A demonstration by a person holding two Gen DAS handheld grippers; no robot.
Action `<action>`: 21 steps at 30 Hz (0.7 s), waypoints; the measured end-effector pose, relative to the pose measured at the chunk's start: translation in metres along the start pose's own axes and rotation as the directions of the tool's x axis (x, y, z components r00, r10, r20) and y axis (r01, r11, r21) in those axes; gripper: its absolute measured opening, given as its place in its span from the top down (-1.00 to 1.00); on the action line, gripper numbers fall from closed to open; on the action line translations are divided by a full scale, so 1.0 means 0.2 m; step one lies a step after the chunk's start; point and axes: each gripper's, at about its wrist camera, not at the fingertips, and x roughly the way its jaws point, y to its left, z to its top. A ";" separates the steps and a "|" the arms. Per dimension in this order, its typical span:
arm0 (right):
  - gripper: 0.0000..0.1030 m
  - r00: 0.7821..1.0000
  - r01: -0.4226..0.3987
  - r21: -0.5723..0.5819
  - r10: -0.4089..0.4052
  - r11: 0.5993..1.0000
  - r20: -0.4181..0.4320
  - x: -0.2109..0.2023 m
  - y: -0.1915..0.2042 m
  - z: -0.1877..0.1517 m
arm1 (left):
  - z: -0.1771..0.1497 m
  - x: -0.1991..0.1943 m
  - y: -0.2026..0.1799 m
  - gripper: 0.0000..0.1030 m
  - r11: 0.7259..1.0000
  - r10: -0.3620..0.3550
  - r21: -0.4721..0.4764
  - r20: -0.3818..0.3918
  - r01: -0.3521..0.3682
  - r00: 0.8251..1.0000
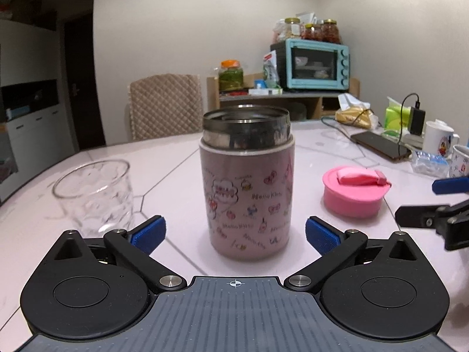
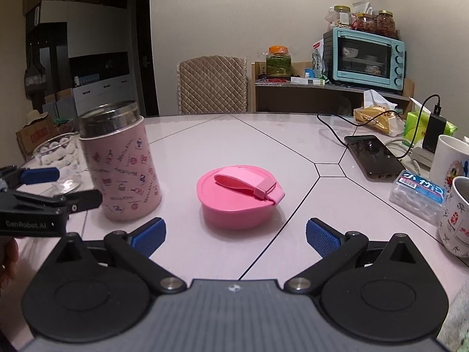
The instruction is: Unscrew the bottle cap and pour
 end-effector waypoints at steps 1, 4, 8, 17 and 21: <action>-1.00 1.000 0.000 0.003 0.000 1.000 0.000 -0.01 0.00 0.00 | -0.01 -0.01 0.00 -1.00 1.000 0.002 -0.006 -0.001 -0.002 1.000; -1.00 1.000 -0.001 0.011 0.001 1.000 0.002 -0.05 0.01 -0.01 | -0.02 -0.06 -0.01 -1.00 1.000 0.003 -0.024 -0.007 -0.004 1.000; -1.00 1.000 0.002 0.004 -0.002 1.000 0.003 -0.09 0.02 -0.03 | -0.04 -0.12 -0.03 -1.00 0.999 0.019 -0.028 -0.011 -0.020 1.000; -1.00 1.000 0.009 -0.015 -0.009 1.000 0.006 -0.18 0.06 -0.07 | -0.10 -0.24 -0.04 -1.00 0.996 0.044 -0.075 -0.031 -0.046 0.999; -1.00 1.000 0.014 -0.020 -0.014 1.000 0.008 -0.22 0.08 -0.09 | -0.11 -0.26 -0.05 -1.00 0.996 0.029 -0.083 -0.035 -0.032 0.999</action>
